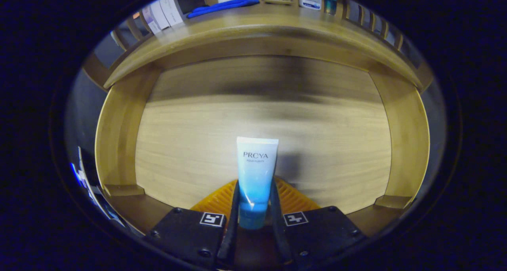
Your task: Pull open the drawer, take out the items inside it, and place them on the countertop above the cabinet.
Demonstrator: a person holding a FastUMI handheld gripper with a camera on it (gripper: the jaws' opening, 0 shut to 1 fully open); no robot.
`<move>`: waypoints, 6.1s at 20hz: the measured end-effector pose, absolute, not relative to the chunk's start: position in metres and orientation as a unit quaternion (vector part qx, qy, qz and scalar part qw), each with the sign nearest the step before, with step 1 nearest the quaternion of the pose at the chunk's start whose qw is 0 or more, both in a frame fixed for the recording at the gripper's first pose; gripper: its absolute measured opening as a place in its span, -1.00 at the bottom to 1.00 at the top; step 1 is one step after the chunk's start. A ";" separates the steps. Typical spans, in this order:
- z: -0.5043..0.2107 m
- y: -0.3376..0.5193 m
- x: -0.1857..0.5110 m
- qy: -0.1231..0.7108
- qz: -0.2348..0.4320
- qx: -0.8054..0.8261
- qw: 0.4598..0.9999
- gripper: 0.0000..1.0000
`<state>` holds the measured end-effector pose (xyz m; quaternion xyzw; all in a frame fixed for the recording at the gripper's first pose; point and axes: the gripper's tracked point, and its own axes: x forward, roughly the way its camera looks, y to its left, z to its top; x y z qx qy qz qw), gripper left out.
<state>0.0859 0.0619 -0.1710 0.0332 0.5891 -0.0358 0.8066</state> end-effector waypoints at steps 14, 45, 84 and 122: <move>-0.055 0.051 0.124 0.504 -0.025 0.024 0.863 -0.22; -0.032 0.066 0.291 0.449 -0.082 -0.006 0.890 -0.04; -0.023 0.090 0.001 0.134 0.047 -0.039 0.989 0.98; -0.159 0.068 0.007 0.111 -0.055 0.002 0.992 0.98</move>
